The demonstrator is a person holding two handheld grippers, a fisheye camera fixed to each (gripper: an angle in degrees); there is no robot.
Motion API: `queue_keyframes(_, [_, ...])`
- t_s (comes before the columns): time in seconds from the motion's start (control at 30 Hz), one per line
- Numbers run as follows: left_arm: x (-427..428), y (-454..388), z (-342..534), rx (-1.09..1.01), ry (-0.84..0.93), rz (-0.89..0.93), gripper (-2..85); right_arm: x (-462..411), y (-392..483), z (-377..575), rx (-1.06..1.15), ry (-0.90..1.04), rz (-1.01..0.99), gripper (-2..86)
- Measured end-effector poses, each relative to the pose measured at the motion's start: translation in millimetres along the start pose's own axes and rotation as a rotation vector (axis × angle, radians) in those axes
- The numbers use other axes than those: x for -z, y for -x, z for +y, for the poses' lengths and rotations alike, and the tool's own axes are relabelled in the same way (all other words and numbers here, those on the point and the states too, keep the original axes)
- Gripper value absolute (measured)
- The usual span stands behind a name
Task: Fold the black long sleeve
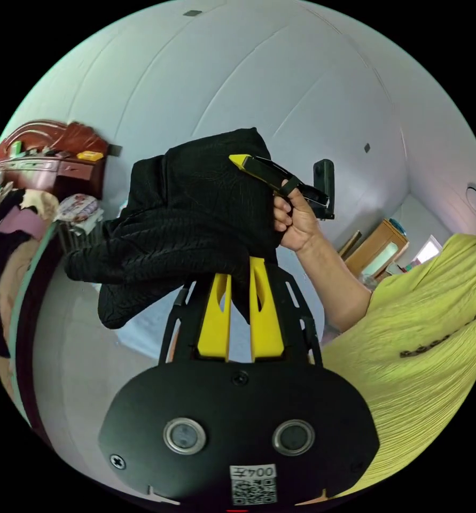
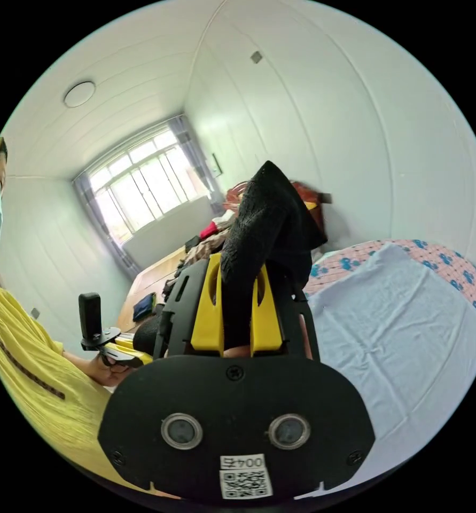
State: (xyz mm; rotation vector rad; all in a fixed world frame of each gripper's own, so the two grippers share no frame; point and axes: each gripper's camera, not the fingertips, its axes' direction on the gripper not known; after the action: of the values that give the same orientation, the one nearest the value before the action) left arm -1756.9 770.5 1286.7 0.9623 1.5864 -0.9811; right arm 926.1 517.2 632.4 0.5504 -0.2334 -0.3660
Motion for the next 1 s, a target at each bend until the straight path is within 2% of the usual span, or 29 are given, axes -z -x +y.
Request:
queue_keyframes(0.2, [222.3, -44.9, 57.8, 0.21, -0.05, -0.241, 7.0, -151.5, 132.3, 104.3, 0.151, 0.168, -0.242, 8.1])
queue_keyframes(0.37, [427.9, -55.6, 137.6, 0.49, -0.227, -0.382, 7.0, -311.4, 273.6, 200.5, 0.33, 0.352, -0.472, 8.1])
queue_keyframes(0.47, [544.2, -49.2, 170.4, 0.591, -0.32, -0.458, 7.0, -401.1, 360.9, 257.1, 0.44, 0.43, -0.555, 8.2])
queue_keyframes(0.77, [879.6, 20.9, 240.5, 0.814, -0.542, -0.533, 7.0, -654.3, 589.6, 406.2, 0.622, 0.595, -0.659, 8.2])
queue_keyframes(1.0, [1059.1, 92.4, 256.6, 0.956, -0.687, -0.575, 7.1, -819.2, 685.9, 495.5, 0.736, 0.663, -0.675, 8.1])
